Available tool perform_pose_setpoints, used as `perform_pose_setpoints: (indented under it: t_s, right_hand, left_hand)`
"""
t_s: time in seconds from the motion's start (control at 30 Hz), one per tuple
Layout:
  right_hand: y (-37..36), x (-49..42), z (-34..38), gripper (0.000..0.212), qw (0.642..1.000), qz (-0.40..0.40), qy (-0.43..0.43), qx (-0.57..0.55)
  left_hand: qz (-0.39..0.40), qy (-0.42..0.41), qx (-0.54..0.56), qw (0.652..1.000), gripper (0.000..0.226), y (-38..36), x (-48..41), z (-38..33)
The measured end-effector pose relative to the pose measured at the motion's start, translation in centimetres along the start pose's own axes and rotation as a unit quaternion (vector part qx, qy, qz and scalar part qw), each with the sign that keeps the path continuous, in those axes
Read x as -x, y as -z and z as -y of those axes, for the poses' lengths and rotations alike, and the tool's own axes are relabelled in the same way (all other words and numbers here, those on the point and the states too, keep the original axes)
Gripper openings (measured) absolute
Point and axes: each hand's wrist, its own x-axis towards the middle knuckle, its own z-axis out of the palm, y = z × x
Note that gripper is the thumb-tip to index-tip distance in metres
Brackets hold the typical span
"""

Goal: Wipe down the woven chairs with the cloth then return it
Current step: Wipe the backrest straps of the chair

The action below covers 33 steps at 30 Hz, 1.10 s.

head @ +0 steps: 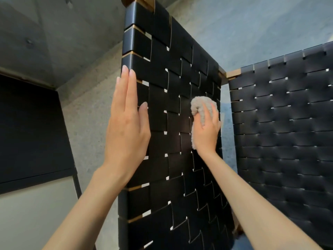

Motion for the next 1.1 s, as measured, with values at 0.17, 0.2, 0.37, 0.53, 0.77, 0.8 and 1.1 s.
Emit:
perform_pose_setpoints:
  t_s: [0.17,0.2,0.37,0.53,0.77,0.8,1.1]
  right_hand:
    - [1.3,-3.0,-7.9,0.044,0.976,0.003,-0.21,0.055]
    - [1.4,-3.1,-8.9,0.044,0.972,0.008,-0.225,0.068]
    - [1.3,-2.6,-9.7,0.043,0.962,-0.025,-0.261,0.074]
    - [0.5,0.9,-2.8,0.041,0.997,-0.038,-0.066,0.012]
    - [-1.4,2.7,11.0,0.044,0.986,0.065,0.14,-0.057]
    - [-1.7,2.0,12.5,0.045,0.985,0.068,0.151,-0.057]
    - [-4.4,-3.8,16.0,0.041,0.975,-0.015,0.216,0.044]
  left_hand:
    - [-0.015,0.0,-0.012,1.0,0.059,-0.4,-0.1,0.1]
    - [-0.015,0.001,-0.014,1.0,0.059,-0.4,-0.1,0.1]
    - [-0.022,0.002,-0.009,1.0,0.058,-0.5,0.0,0.1]
    - [-0.022,0.015,0.032,0.999,0.056,-0.3,0.0,0.0]
    - [-0.019,0.045,0.125,0.991,0.051,0.6,-0.4,-0.1]
    - [-0.025,0.044,0.127,0.991,0.05,0.9,-0.6,-0.1]
    - [-0.032,0.037,0.104,0.993,0.049,0.5,-6.7,-0.4]
